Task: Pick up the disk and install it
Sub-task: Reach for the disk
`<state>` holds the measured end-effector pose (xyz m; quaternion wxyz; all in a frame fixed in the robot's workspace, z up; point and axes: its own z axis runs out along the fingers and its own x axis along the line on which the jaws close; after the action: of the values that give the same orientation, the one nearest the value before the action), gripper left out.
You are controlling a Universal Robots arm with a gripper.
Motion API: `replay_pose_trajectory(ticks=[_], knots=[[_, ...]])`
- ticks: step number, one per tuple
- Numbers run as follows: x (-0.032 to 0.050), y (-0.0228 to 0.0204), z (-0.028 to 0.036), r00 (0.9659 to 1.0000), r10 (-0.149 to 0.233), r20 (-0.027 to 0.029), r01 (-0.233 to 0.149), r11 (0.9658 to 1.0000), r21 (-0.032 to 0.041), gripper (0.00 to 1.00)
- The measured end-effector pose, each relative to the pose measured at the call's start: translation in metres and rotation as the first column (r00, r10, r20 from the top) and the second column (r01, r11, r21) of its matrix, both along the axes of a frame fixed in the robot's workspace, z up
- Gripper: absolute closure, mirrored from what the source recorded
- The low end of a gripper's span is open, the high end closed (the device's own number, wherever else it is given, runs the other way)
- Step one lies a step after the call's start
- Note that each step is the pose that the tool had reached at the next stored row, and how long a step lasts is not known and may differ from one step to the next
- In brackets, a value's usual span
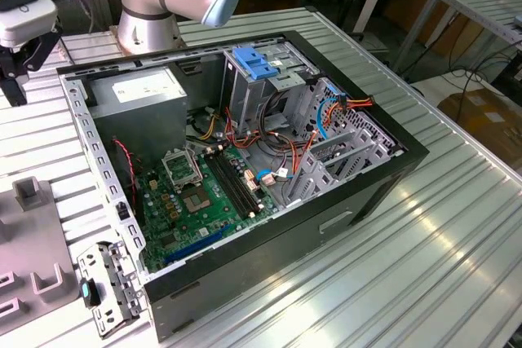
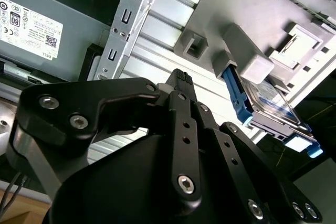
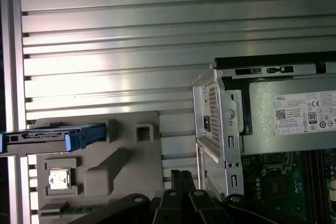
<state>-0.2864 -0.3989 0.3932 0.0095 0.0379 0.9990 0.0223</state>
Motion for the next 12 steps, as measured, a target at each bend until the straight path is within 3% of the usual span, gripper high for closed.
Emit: replay_pose_trajectory(ticks=[12], knots=[[-0.0207,0.0,0.0,1.0,0.0,-0.001,0.0,1.0,0.0001,0.89]])
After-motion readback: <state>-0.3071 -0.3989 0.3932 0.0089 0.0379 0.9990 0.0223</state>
